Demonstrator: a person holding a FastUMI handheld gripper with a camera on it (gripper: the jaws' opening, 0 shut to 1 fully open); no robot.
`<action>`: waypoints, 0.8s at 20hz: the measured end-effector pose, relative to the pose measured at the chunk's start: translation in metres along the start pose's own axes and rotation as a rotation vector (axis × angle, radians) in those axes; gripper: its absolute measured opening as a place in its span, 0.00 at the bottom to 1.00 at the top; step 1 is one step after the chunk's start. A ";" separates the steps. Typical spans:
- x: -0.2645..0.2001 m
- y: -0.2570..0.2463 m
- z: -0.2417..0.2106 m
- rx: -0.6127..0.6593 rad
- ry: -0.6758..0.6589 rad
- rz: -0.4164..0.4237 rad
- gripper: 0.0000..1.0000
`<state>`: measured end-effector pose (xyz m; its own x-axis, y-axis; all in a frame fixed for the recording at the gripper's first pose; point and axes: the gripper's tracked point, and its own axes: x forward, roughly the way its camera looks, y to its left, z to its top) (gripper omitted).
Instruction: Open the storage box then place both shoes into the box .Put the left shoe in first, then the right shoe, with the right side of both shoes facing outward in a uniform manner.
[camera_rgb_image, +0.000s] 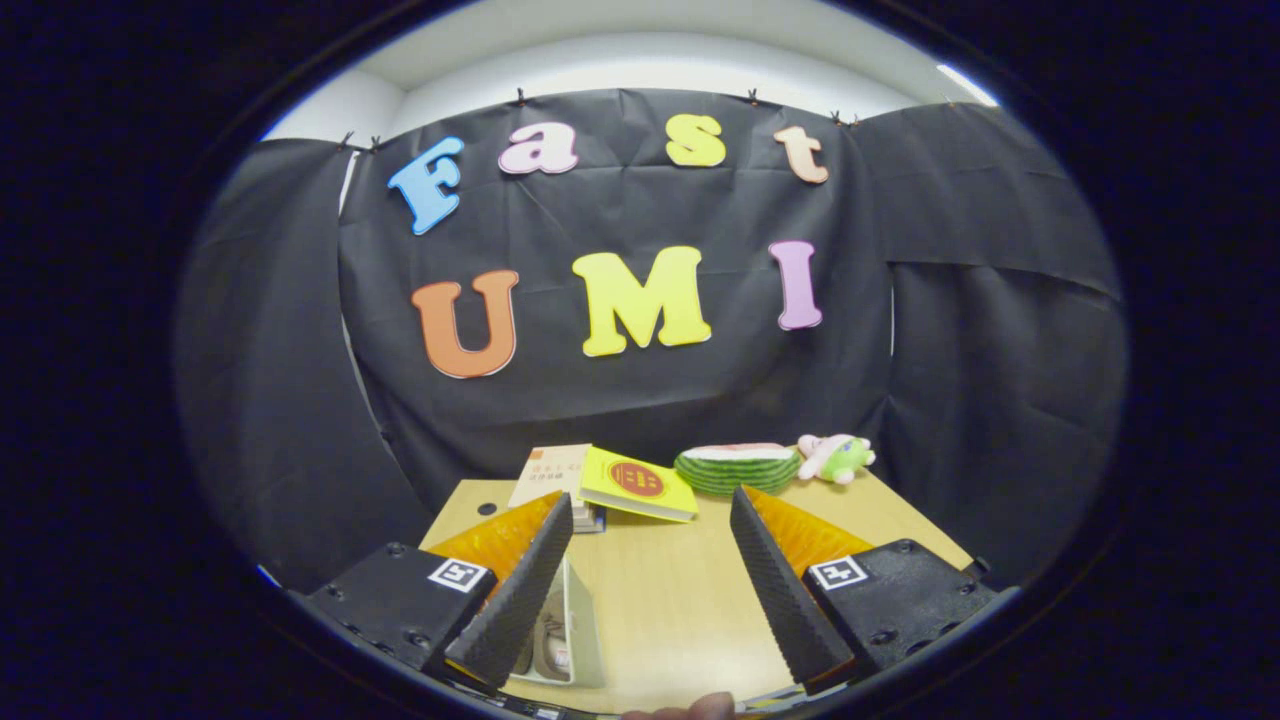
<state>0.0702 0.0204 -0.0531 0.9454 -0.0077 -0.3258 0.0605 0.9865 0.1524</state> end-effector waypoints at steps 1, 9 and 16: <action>-0.003 -0.004 0.003 0.006 -0.012 -0.005 1.00; -0.022 -0.039 0.013 0.038 -0.077 -0.042 1.00; -0.015 -0.039 0.017 0.011 -0.087 -0.028 1.00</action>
<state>0.0592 -0.0212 -0.0379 0.9675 -0.0495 -0.2479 0.0900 0.9838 0.1548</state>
